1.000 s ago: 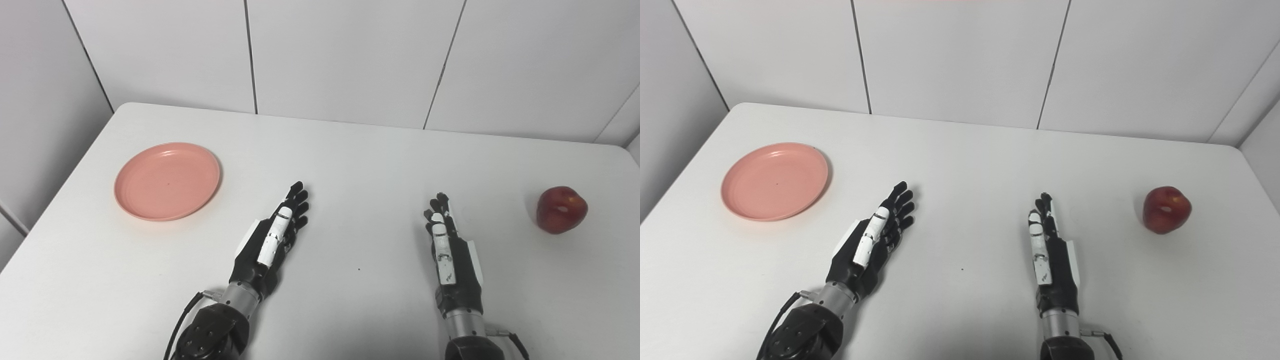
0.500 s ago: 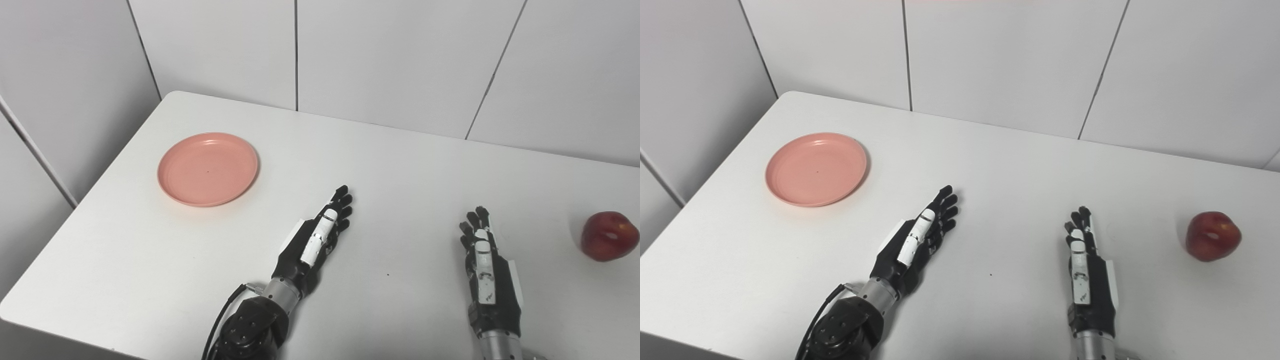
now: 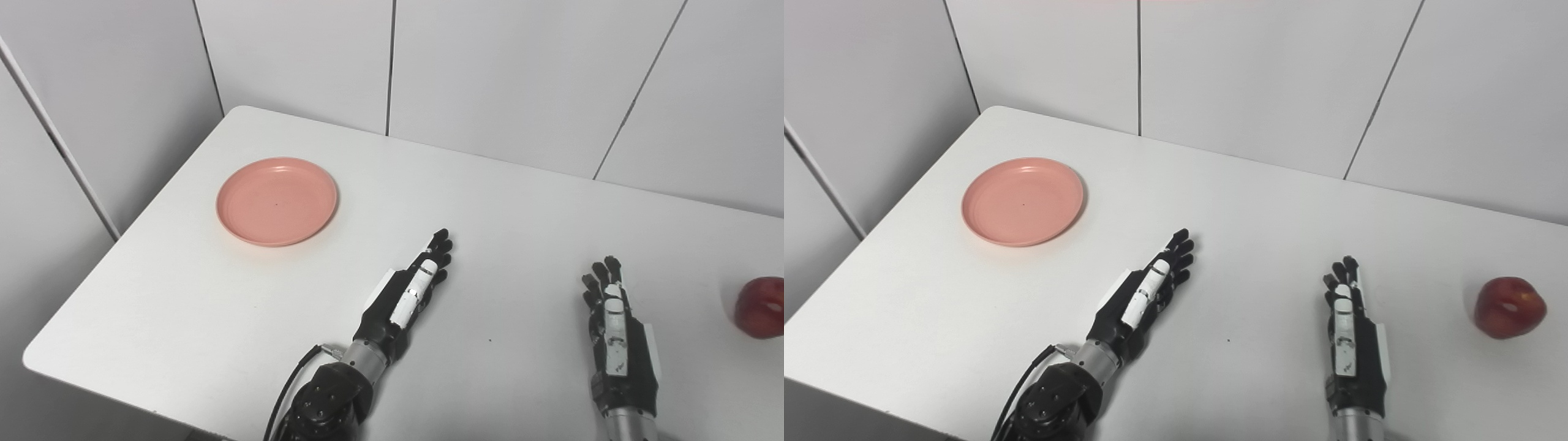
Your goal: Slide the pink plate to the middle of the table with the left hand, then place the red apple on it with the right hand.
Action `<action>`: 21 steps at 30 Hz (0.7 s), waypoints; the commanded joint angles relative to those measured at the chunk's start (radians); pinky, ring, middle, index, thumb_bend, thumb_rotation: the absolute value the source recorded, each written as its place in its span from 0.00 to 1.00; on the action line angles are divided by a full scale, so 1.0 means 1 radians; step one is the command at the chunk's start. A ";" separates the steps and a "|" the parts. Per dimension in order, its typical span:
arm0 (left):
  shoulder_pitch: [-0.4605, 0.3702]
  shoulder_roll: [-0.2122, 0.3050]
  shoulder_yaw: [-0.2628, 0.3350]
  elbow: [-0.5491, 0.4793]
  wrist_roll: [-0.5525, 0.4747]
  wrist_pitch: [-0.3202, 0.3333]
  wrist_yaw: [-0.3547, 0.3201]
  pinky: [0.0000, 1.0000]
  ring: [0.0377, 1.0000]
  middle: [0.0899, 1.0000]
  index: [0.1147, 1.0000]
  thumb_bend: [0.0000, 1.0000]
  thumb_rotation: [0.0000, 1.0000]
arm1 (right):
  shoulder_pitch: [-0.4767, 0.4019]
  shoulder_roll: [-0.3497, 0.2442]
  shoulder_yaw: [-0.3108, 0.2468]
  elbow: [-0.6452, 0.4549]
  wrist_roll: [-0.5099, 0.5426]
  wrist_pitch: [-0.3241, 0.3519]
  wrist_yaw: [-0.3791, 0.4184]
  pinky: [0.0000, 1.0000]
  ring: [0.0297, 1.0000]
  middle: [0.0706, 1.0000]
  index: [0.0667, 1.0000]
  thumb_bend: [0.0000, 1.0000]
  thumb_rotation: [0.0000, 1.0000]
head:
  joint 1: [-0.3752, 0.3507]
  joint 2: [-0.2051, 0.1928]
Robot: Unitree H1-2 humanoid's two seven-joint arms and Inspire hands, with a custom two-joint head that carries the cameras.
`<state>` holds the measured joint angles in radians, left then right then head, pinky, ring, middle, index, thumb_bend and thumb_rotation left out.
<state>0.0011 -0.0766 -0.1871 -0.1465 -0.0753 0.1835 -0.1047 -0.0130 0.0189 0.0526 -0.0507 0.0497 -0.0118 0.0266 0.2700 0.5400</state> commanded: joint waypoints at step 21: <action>-0.060 0.001 0.017 -0.019 -0.017 -0.001 -0.013 1.00 0.99 1.00 0.99 0.37 1.00 | 0.005 -0.005 -0.008 0.068 0.016 -0.095 0.015 1.00 0.96 0.97 0.99 0.18 1.00 | 0.020 -0.015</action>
<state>-0.0261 -0.0744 -0.1709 -0.1280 -0.0831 0.1858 -0.1066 -0.0234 0.0195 0.0508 -0.0339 0.0587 -0.0499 0.0280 0.2915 0.5246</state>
